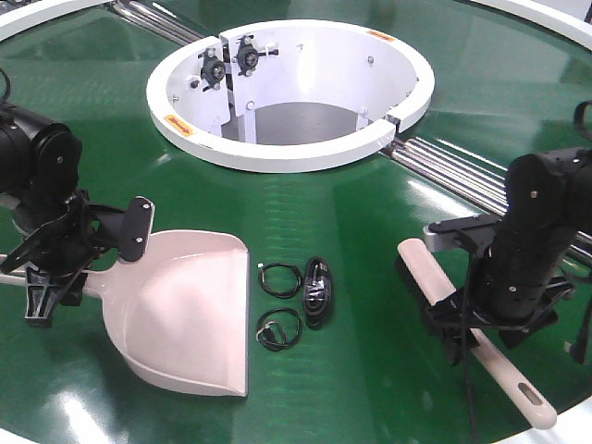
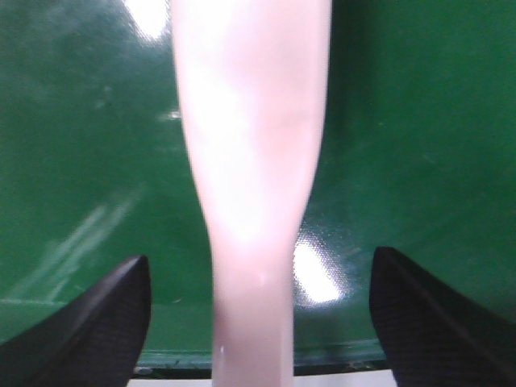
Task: Clean and inspect green conveyor with broom and dustpan
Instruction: 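Lower the right gripper onto the pink brush handle and grasp it, then sweep the black cables with the brush into the held dustpan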
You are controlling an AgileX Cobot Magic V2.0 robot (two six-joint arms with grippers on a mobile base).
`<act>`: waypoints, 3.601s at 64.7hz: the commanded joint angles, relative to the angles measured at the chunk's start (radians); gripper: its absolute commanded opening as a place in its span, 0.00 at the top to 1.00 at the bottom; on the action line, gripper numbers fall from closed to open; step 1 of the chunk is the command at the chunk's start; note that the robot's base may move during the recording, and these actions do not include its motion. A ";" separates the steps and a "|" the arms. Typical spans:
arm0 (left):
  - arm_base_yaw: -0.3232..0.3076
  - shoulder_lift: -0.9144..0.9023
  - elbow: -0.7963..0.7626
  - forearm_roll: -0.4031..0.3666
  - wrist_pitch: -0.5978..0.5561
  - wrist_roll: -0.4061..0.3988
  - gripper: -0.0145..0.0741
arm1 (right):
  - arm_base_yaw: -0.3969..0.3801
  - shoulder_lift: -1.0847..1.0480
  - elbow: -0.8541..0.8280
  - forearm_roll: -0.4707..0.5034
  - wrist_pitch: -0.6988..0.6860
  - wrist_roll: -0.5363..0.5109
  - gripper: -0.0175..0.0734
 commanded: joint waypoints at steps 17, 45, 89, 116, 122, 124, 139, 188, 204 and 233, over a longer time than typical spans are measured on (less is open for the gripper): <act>-0.006 -0.037 -0.030 -0.007 0.007 0.000 0.84 | 0.000 0.019 -0.028 -0.001 0.008 0.005 0.40; -0.006 -0.037 -0.030 -0.007 0.007 0.000 0.84 | 0.000 0.026 -0.028 0.008 -0.045 0.046 0.77; -0.006 -0.037 -0.030 -0.007 0.007 0.000 0.84 | 0.166 0.026 -0.029 0.052 -0.036 0.202 0.81; -0.006 -0.037 -0.030 -0.007 0.007 0.000 0.84 | 0.193 0.026 -0.139 0.082 0.023 0.247 0.81; -0.006 -0.037 -0.030 -0.007 0.007 0.000 0.84 | 0.209 0.026 -0.172 0.074 0.027 0.265 0.81; -0.006 -0.037 -0.030 -0.007 0.007 0.000 0.84 | 0.209 0.026 -0.180 0.073 0.027 0.268 0.81; -0.006 -0.037 -0.030 -0.007 0.007 0.000 0.84 | 0.209 0.084 -0.218 0.075 0.074 0.273 0.81; -0.006 -0.037 -0.030 -0.007 0.007 0.000 0.84 | 0.466 0.392 -0.606 0.243 0.167 0.253 0.81; -0.006 -0.037 -0.030 -0.007 0.007 0.000 0.84 | 0.531 0.431 -0.787 0.375 0.166 0.177 0.81; -0.006 -0.037 -0.030 -0.007 0.007 0.000 0.84 | 0.509 0.371 -0.837 0.138 0.166 0.280 0.81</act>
